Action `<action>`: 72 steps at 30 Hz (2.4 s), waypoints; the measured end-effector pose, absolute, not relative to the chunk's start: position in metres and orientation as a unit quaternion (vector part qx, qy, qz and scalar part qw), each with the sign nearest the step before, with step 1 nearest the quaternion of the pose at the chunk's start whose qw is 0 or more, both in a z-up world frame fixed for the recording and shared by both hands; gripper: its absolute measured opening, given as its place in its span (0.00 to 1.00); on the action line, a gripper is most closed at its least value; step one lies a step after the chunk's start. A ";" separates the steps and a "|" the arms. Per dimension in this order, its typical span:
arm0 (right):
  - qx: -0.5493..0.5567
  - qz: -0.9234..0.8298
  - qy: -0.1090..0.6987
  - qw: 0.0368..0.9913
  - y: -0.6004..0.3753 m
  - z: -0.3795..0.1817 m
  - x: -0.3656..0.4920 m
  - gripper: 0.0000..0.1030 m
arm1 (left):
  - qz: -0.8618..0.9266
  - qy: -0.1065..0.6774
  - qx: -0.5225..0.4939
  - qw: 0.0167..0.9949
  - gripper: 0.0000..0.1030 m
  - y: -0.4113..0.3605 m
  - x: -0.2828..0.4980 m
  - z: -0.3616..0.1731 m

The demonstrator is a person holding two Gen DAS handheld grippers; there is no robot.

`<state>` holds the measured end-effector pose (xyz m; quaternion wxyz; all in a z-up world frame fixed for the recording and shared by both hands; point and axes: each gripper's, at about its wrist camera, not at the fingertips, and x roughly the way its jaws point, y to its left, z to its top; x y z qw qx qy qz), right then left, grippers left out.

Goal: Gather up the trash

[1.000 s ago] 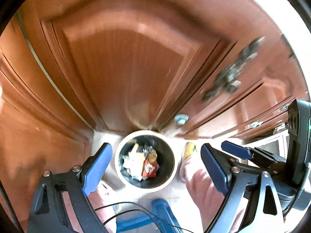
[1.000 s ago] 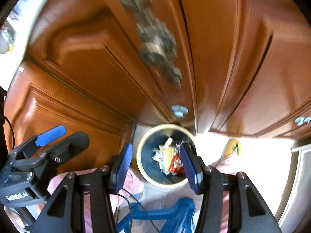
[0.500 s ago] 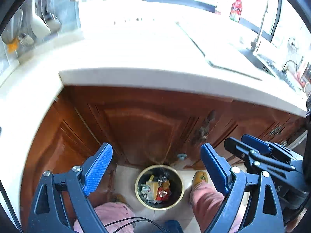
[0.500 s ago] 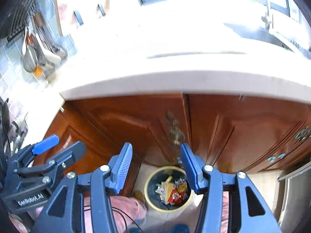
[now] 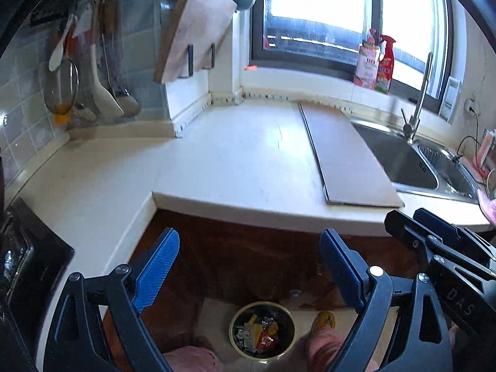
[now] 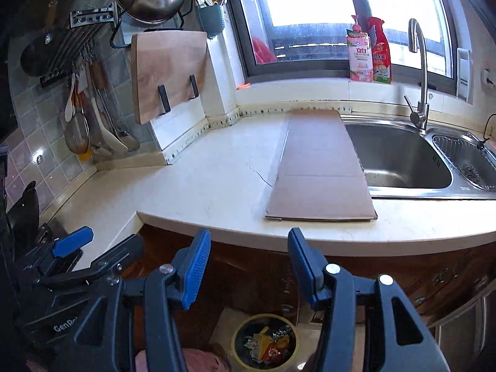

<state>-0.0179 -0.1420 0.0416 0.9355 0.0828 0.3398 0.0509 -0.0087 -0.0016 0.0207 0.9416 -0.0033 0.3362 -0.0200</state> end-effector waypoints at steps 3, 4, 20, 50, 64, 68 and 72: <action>0.091 0.056 0.326 0.939 -0.140 0.055 -0.021 0.54 | -0.012 0.324 -0.005 0.946 0.88 0.003 -0.011 0.038; 0.090 0.056 0.322 0.941 -0.139 0.059 -0.023 0.55 | -0.010 0.323 -0.006 0.946 0.88 0.004 -0.013 0.044; 0.071 0.059 0.293 0.952 -0.124 0.088 -0.031 0.56 | 0.000 0.300 -0.012 0.954 0.89 0.014 -0.022 0.066; 0.081 0.022 0.325 0.942 -0.127 0.073 -0.038 0.56 | -0.006 0.333 0.003 0.943 0.88 0.006 -0.019 0.051; 0.089 0.014 0.330 0.940 -0.132 0.068 -0.038 0.56 | -0.014 0.344 0.006 0.939 0.88 0.003 -0.014 0.045; 0.091 0.012 0.331 0.939 -0.134 0.066 -0.037 0.56 | -0.015 0.346 0.007 0.938 0.88 0.001 -0.014 0.043; 0.092 0.009 0.333 0.938 -0.136 0.064 -0.037 0.56 | -0.019 0.350 0.007 0.937 0.88 0.000 -0.012 0.040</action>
